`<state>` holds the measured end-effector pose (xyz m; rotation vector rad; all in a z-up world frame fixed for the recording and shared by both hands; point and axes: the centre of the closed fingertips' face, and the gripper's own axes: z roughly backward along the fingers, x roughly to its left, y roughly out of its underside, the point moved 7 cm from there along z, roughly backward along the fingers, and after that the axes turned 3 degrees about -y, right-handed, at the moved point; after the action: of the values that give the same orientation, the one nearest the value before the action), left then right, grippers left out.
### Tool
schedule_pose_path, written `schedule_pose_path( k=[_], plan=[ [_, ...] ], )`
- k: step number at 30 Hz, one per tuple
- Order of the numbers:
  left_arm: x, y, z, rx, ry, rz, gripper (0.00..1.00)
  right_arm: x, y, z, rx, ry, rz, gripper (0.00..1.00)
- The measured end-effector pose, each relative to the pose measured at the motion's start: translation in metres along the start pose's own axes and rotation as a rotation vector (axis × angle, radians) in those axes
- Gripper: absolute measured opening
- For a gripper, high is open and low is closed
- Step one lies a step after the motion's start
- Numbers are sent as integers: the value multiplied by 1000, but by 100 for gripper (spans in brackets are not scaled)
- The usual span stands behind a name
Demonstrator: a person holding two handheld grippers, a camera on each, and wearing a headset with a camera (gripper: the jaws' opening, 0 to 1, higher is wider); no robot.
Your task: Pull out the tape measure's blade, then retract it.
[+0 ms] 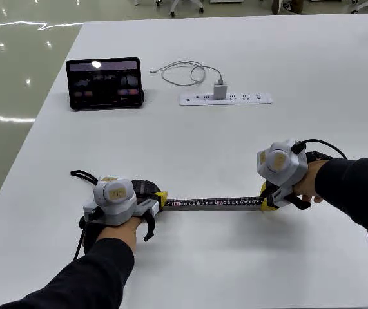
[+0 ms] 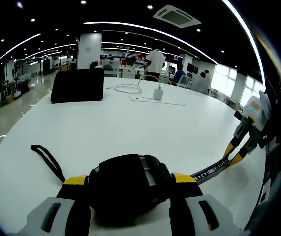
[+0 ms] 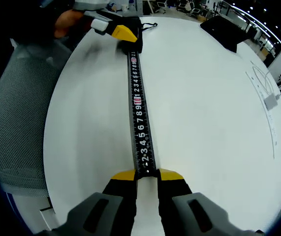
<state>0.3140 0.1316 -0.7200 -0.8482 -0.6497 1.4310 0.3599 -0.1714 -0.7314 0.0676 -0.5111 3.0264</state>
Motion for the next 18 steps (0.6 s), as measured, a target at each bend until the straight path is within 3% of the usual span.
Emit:
schedule_pose_path(
  k=[18],
  plan=[
    [1, 0, -2, 11, 5, 3, 61, 0, -6, -2, -17, -5, 1, 12]
  ],
)
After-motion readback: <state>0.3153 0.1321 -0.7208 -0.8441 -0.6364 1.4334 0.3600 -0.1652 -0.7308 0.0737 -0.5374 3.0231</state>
